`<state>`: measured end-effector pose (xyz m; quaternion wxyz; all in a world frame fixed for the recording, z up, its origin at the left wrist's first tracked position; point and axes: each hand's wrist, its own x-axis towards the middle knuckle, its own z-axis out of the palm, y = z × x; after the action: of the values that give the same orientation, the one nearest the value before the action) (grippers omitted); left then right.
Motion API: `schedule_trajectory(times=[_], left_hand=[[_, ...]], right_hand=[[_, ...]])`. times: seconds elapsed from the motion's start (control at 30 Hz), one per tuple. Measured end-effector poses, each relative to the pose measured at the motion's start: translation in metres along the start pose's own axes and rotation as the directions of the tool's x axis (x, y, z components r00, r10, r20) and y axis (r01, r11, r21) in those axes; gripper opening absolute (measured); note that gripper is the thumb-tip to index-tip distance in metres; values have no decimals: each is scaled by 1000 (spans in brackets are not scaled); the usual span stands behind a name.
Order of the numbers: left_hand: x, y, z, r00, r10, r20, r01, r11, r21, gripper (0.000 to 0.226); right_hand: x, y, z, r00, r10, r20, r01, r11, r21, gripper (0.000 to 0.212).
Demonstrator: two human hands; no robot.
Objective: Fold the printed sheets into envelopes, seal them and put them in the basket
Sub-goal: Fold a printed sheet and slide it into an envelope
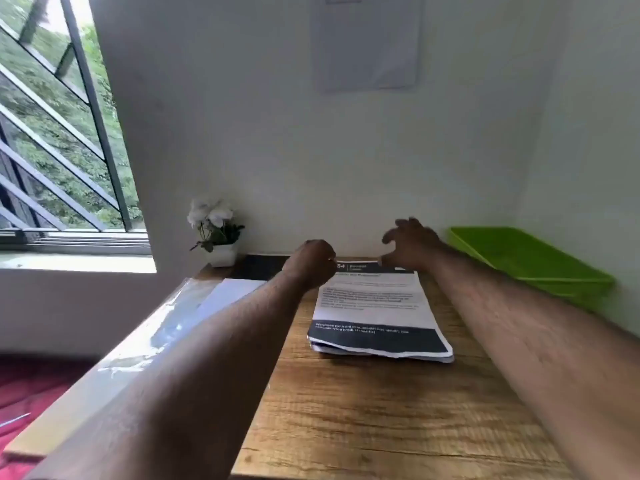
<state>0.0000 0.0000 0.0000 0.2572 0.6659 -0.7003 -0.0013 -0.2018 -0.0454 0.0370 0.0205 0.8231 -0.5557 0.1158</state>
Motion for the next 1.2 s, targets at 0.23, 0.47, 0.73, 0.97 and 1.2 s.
schedule_trajectory(times=[0.23,0.47,0.73,0.97,1.2], left_hand=[[13,-33,51,991,-128,-26,114,943,-312,19],[30,-57,81,999,-11,-42,0,967,-255,29],[32,-60,89,999,-45,32,54,911,-409,58],[27,-55,79,988,-148,-37,111,861,-496,113],[20,-49,73,978,-186,-94,109,843,-527,105]], right_hand=[[23,27,70,995,71,70,-89,943,319,56],[30,49,101,982,-7,187,-41,967,250,69],[37,62,117,995,32,97,-58,961,269,74],[31,56,113,987,-83,-138,124,938,325,61],[28,45,110,948,-155,-277,251,901,353,38]])
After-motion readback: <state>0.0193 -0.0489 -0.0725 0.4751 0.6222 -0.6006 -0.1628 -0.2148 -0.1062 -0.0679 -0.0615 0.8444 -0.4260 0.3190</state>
